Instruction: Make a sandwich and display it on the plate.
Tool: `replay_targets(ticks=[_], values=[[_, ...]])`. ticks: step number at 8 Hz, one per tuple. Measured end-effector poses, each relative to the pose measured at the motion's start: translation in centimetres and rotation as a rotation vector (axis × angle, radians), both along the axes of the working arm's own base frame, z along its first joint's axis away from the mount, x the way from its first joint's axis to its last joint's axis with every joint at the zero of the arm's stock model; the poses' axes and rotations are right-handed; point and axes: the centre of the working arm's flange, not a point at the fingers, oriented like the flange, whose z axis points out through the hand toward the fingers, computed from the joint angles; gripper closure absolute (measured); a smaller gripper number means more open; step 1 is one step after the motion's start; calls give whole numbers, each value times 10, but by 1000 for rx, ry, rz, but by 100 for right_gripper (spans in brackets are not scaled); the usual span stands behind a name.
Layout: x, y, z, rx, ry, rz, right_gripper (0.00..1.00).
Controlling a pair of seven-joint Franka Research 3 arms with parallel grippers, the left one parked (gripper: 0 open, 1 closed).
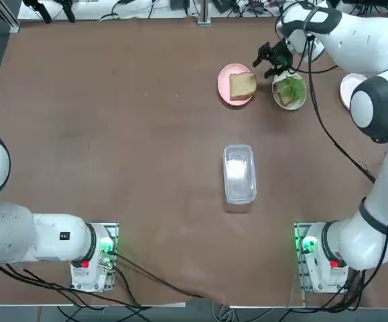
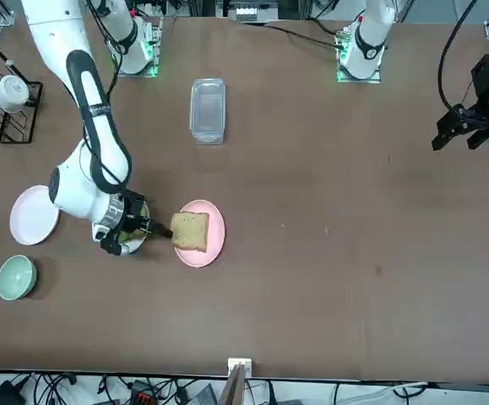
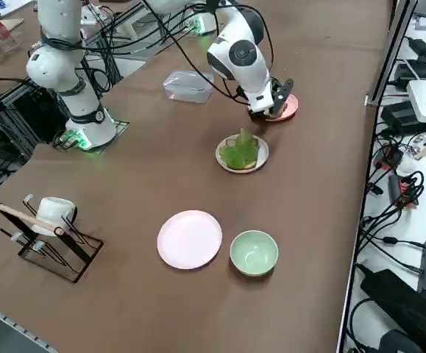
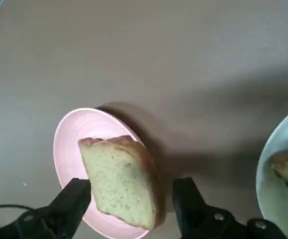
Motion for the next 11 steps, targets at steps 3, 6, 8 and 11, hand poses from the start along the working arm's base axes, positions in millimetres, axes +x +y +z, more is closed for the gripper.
replay_targets(ticks=[3,6,8,11], values=[[-4,5,-15,-7,15,22,3],[-7,10,-24,-12,27,32,6],[-8,10,-29,-14,33,34,8],[-9,12,-32,-16,34,42,30]])
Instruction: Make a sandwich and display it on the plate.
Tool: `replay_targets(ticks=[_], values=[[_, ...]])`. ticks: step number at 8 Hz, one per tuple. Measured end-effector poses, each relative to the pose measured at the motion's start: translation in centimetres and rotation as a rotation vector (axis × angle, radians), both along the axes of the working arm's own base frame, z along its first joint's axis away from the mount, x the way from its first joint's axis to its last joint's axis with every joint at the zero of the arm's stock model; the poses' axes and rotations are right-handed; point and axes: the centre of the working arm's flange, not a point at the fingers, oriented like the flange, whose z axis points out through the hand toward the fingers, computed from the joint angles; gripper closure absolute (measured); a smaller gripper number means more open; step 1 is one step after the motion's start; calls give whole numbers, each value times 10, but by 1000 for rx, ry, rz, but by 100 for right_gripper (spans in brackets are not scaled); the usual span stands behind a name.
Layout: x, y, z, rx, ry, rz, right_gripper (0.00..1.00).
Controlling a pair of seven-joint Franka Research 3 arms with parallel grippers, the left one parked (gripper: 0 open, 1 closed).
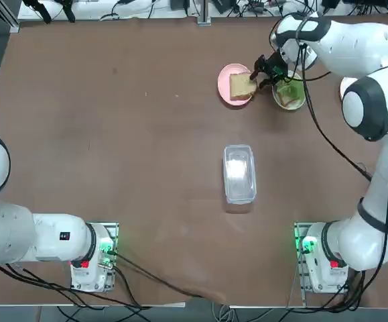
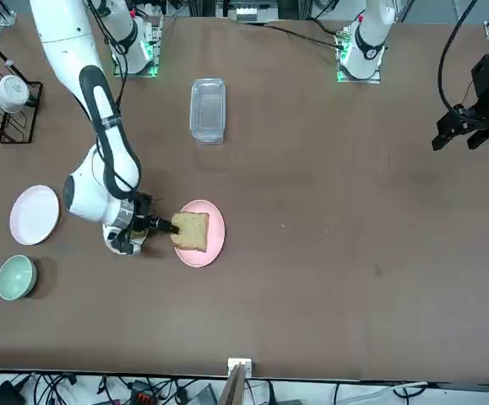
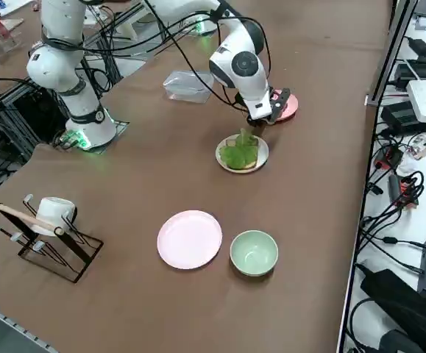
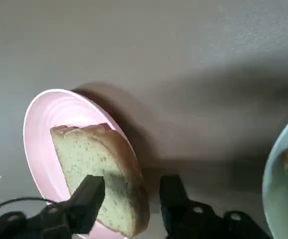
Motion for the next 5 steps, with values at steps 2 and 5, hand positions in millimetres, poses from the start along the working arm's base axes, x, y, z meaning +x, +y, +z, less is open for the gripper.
replay_targets(ticks=[2,5], values=[[0,1,0,0,-3,6,46],[0,0,0,-1,-19,30,72]])
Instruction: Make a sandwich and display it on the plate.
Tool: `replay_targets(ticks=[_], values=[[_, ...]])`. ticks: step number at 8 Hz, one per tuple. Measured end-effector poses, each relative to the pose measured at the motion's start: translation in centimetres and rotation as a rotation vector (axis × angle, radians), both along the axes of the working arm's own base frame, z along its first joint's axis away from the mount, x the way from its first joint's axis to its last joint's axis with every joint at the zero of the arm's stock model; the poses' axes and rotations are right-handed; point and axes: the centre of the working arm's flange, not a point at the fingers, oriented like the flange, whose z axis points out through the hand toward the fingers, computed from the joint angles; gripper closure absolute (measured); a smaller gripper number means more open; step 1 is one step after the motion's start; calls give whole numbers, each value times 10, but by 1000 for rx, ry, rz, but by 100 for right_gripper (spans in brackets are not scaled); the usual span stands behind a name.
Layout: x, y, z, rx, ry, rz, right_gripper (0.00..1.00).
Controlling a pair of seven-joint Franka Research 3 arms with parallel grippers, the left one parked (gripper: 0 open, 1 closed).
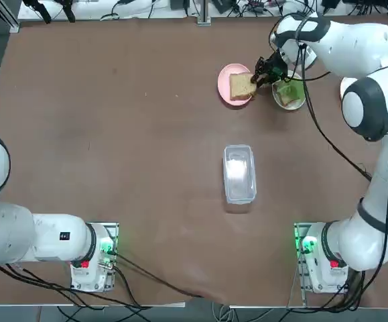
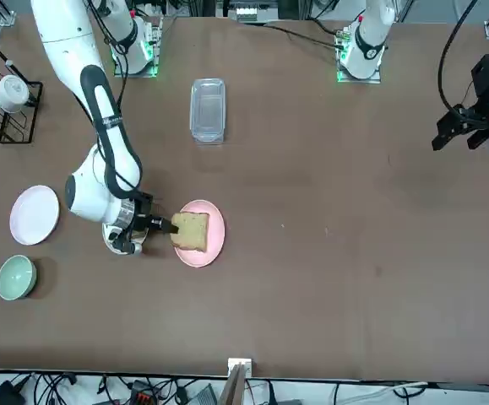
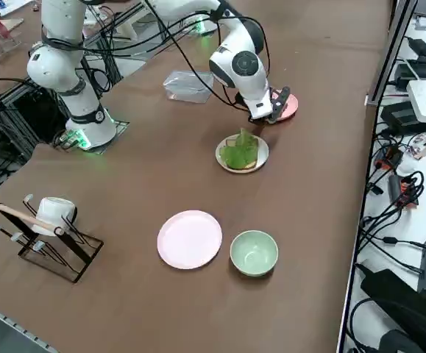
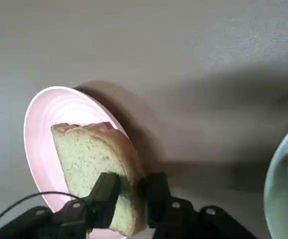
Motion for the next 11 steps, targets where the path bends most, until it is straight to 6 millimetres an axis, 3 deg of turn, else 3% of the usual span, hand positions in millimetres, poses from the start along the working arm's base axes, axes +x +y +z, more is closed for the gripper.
replay_targets(ticks=[3,7,11], values=[[1,-1,1,0,-6,6,93],[3,-1,10,0,-24,13,95],[9,-6,43,3,-73,13,95]])
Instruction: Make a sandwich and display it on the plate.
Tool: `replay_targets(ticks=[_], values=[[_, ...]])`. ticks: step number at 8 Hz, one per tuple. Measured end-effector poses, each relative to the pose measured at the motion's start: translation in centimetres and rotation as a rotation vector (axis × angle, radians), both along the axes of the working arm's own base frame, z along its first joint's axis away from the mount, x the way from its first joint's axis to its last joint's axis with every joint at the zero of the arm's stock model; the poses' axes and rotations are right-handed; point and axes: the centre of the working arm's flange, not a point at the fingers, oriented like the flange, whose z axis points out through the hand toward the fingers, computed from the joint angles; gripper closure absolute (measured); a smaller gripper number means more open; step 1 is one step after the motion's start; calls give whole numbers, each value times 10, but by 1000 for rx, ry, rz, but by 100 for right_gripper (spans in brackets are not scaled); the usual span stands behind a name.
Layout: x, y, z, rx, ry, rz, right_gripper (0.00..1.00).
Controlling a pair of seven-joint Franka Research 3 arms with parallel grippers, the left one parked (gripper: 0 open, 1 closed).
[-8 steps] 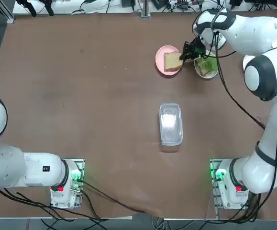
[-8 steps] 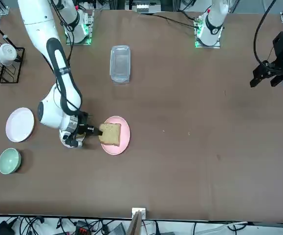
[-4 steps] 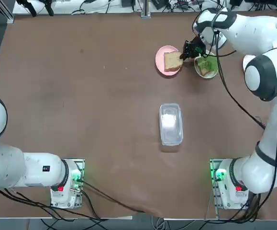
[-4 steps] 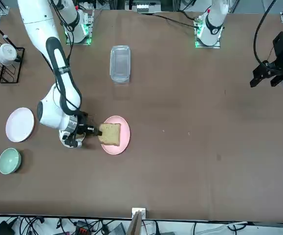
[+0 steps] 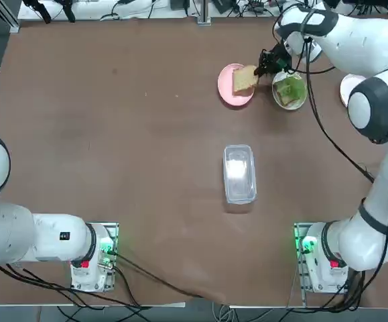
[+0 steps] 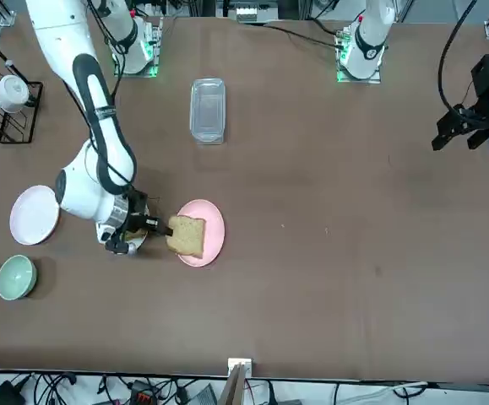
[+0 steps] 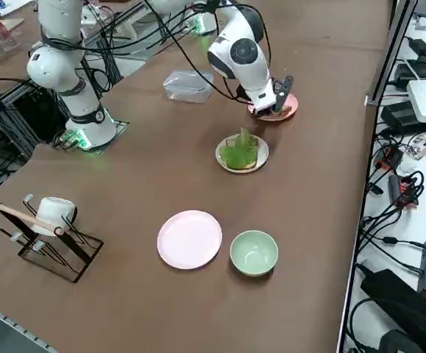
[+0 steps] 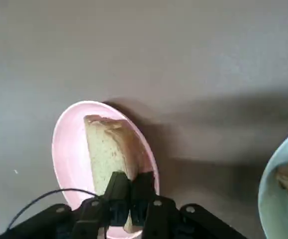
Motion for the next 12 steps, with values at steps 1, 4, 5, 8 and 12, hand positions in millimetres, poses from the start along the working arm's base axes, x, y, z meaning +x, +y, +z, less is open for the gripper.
replay_targets(ticks=[1,4,5,8,12], values=[[0,-1,11,5,-14,-2,95],[-3,-28,53,6,4,51,95],[-3,-48,68,-14,16,98,95],[0,-129,90,13,-16,251,95],[11,-247,81,138,-40,414,95]])
